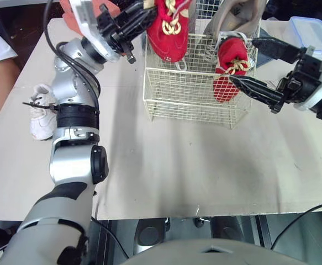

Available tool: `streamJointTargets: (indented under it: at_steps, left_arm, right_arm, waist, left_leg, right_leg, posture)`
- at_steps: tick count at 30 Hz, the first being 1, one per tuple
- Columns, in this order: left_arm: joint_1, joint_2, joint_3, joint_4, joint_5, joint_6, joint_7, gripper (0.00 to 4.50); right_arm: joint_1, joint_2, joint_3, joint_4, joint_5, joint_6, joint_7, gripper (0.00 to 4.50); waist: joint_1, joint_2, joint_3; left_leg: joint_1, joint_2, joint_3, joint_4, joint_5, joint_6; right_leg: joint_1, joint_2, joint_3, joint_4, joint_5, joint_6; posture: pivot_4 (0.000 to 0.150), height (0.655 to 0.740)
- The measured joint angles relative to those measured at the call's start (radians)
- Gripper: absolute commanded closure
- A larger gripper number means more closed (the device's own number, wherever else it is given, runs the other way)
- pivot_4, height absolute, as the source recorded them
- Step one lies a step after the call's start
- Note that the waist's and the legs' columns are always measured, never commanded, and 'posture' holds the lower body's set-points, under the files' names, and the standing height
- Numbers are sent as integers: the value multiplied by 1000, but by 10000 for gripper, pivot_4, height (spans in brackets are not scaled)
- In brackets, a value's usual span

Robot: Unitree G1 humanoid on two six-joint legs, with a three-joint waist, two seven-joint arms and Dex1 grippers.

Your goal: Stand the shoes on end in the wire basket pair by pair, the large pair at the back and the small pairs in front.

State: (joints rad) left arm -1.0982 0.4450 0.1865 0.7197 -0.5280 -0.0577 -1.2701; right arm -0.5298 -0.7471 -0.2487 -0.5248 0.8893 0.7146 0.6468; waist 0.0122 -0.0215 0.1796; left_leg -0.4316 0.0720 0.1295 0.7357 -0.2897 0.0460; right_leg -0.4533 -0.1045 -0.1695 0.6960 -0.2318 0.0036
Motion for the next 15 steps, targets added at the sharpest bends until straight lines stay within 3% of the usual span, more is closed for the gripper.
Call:
streamJointTargets:
  at_steps: [7,15]
  left_arm:
    - [8,-29,-5,139,48,-37,-63,39881]
    - [40,-40,-19,153,80,1,-82,39881]
  right_arm:
    - [12,-1,-1,1,-1,0,-6,0]
    - [12,-4,-1,3,0,3,-11,0]
  waist:
    - [1,0,0]
    - [-1,0,0]
  left_leg:
    - [-1,0,-1,1,0,0]
    - [0,0,-1,0,0,0]
  right_leg:
    - [0,0,0,0,0,0]
    - [0,0,0,0,0,0]
  posture:
    - [1500,6860]
    - [1500,6860]
